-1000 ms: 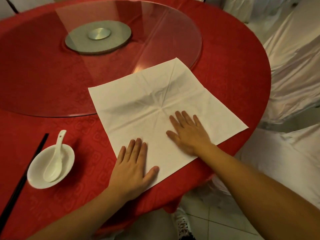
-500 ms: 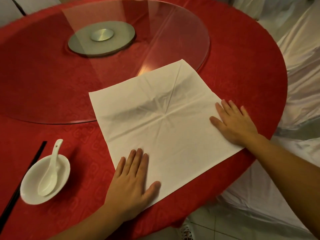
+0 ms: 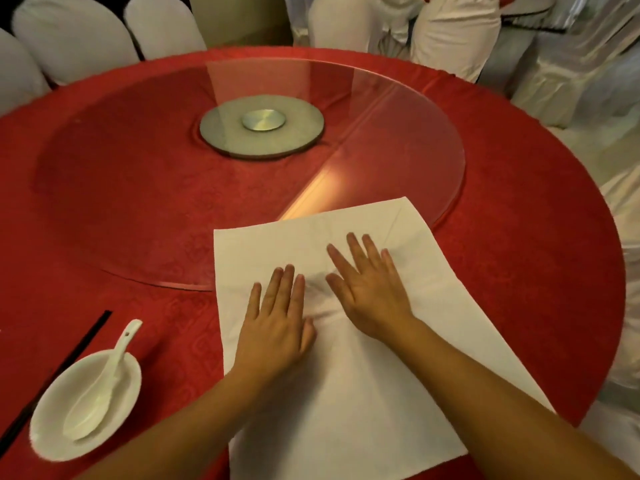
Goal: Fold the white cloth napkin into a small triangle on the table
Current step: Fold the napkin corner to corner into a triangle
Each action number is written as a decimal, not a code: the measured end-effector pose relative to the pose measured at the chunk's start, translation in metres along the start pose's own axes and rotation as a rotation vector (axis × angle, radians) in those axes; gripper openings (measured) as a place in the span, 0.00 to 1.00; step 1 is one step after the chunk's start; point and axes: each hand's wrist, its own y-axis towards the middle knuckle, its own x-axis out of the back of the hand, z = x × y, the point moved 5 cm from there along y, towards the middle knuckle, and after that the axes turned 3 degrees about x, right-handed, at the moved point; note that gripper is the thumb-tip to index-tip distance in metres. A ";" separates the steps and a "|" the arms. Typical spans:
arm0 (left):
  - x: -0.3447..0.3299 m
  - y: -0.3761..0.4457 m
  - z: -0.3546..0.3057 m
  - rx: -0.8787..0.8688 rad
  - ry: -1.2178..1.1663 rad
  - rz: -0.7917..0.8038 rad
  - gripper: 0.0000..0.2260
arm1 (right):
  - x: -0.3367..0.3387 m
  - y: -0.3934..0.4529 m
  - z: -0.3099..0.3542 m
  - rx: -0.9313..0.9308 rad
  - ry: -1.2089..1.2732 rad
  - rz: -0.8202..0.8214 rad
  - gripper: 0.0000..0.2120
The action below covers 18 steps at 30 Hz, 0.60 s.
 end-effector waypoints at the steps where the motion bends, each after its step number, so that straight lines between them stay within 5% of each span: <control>1: -0.007 0.014 0.005 0.043 0.028 0.013 0.29 | -0.003 0.019 0.011 0.033 -0.008 0.001 0.30; 9: -0.029 0.087 0.051 0.236 0.010 -0.058 0.28 | -0.038 0.112 0.022 0.118 0.030 0.059 0.26; 18: -0.036 0.107 0.077 0.341 -0.052 0.079 0.25 | -0.054 0.120 -0.012 0.060 -0.031 0.157 0.30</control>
